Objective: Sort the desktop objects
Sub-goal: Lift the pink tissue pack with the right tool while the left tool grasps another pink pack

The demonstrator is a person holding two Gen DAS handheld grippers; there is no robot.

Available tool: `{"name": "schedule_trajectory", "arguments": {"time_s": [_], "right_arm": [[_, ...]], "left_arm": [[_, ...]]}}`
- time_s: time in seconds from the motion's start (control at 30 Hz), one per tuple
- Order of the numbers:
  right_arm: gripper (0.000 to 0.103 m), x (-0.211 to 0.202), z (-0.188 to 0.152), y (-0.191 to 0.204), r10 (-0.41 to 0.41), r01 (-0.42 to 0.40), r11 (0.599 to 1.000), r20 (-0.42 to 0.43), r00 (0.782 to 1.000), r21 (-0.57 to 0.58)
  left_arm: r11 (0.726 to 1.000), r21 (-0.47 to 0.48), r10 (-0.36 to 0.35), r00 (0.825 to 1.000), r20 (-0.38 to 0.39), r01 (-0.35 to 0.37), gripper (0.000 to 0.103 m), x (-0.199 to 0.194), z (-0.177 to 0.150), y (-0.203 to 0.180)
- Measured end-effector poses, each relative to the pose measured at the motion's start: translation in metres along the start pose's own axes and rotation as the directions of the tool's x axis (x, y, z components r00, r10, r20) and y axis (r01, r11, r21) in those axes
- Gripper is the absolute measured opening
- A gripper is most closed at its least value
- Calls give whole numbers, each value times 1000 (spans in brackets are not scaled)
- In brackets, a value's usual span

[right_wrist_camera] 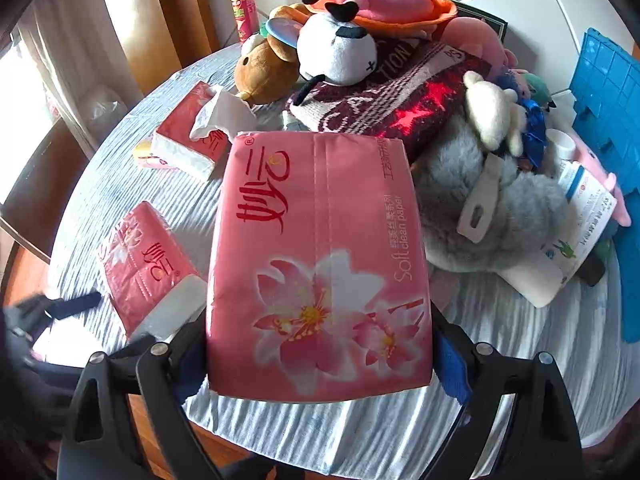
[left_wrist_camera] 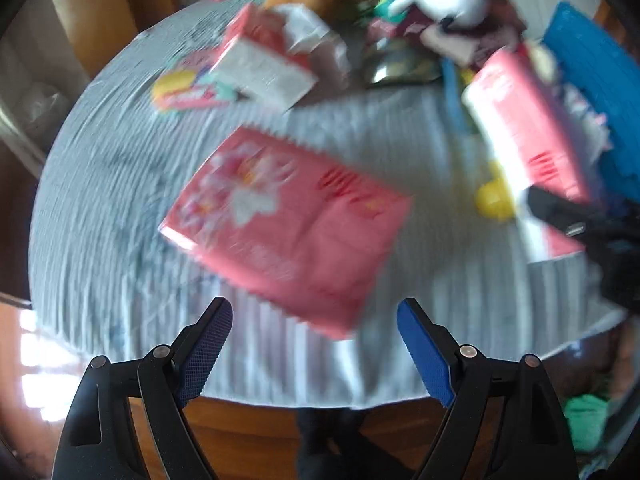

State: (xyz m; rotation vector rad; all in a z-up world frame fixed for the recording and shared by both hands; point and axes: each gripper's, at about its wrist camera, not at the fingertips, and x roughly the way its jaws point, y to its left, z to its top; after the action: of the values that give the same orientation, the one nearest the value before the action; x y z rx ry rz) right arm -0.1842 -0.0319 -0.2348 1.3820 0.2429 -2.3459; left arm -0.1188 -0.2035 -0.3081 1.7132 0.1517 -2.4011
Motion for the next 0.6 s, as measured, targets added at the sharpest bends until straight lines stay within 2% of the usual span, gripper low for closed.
{"name": "schedule_trajectory", "arguments": {"time_s": [0.07, 0.1, 0.17, 0.2, 0.27, 0.33, 0.43, 0.5, 0.6], "right_arm": [[92, 5, 1, 6, 13, -13, 1000, -13, 1000, -16], [92, 8, 1, 10, 21, -21, 999, -21, 1000, -28], [92, 13, 2, 18, 35, -36, 998, -33, 999, -42], [92, 14, 2, 21, 41, -42, 998, -35, 999, -40], [92, 14, 3, 27, 55, -57, 998, -33, 998, -33], [92, 11, 5, 33, 62, -62, 997, -22, 998, -39], [92, 5, 7, 34, 72, -72, 996, -8, 997, -45], [92, 4, 11, 33, 78, -78, 996, -10, 997, -51], [92, 10, 22, 28, 75, -77, 993, -23, 997, -88]], "left_arm": [[998, -52, 19, 1000, -8, -20, 93, 7, 0, 23], [995, -81, 61, 998, 0, -60, 93, 7, 3, 37], [976, -114, 190, 981, 29, -186, 93, 3, 15, 57], [969, -131, 218, 975, 43, -211, 93, -2, 21, 66], [971, -164, 184, 981, 62, -172, 93, -14, 30, 79], [978, -181, 121, 988, 99, -102, 93, -31, 36, 77], [986, -160, 69, 988, 140, -46, 103, -43, 45, 55], [990, -138, 62, 988, 142, -42, 103, -38, 54, 40], [986, -159, 74, 993, 90, -59, 103, -12, 65, 30]]}}
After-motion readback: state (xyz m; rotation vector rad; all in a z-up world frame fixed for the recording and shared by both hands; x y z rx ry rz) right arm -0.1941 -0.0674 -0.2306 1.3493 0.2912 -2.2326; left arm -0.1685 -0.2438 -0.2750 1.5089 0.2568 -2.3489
